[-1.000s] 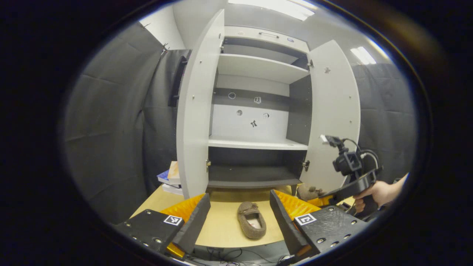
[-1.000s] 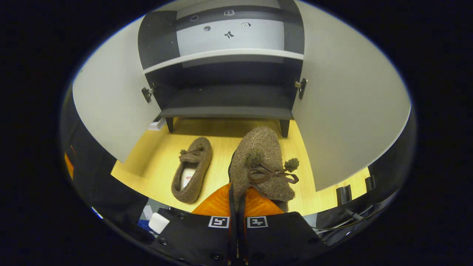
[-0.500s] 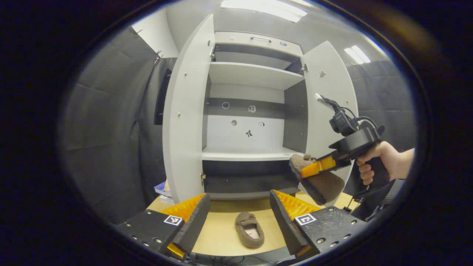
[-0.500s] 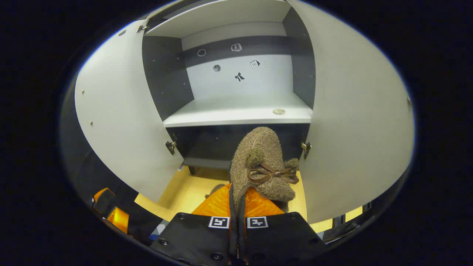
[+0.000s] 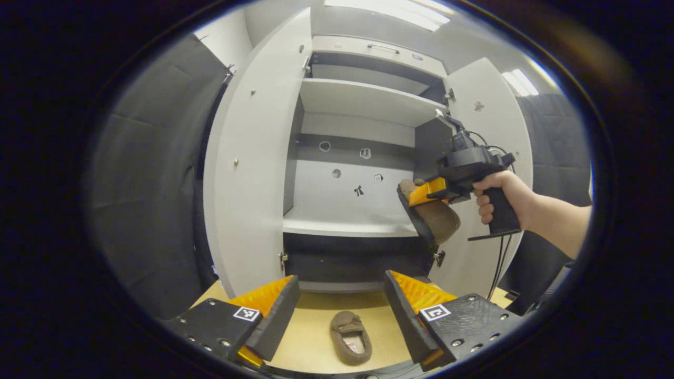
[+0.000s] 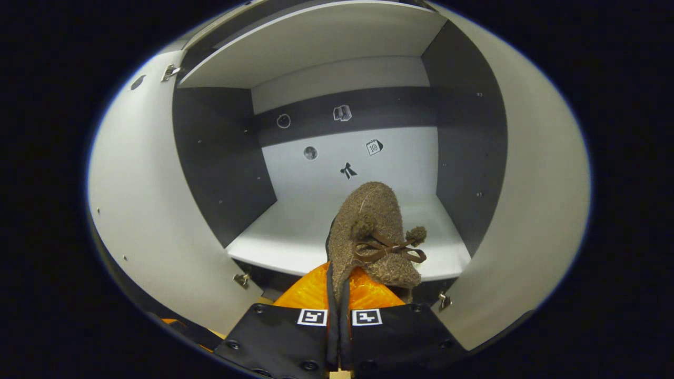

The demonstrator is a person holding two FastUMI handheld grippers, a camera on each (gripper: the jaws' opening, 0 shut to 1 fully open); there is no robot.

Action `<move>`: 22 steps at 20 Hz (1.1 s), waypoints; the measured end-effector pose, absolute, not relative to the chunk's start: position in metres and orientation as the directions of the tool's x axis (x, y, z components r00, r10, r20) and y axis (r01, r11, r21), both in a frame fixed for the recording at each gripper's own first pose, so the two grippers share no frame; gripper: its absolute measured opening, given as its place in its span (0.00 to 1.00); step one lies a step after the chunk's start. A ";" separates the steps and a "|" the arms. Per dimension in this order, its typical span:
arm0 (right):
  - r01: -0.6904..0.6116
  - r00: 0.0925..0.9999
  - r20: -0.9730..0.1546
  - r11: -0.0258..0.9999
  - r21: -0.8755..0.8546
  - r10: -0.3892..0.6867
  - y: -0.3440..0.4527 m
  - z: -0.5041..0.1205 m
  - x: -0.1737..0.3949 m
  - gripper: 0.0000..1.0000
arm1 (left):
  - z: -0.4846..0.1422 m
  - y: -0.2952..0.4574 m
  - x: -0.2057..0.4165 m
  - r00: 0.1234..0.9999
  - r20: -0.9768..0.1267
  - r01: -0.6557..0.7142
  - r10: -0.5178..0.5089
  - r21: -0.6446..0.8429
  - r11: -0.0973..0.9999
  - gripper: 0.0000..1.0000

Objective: Grab one shoe with the right hand and put it into the shoe cabinet, grab the other shoe with the left hand and put it into the shoe cabinet; then close the right door with the right hand and the left door with the left hand.

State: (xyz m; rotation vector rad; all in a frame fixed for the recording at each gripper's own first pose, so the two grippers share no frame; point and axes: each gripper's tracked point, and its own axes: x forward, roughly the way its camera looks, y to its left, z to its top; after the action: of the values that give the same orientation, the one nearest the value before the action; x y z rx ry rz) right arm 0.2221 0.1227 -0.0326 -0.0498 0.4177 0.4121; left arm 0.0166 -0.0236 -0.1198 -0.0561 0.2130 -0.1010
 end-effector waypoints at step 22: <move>-0.349 0.841 -0.402 0.931 0.106 0.361 0.131 -0.061 0.370 0.17 | -0.115 -0.035 0.086 0.974 -0.227 -0.019 0.018 -0.002 1.000 0.94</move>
State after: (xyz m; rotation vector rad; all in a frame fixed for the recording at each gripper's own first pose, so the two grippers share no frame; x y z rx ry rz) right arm 0.3699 0.1309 -0.0608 0.0291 0.4307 0.3752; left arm 0.0858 -0.0350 -0.1146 -0.0044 0.2291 0.0186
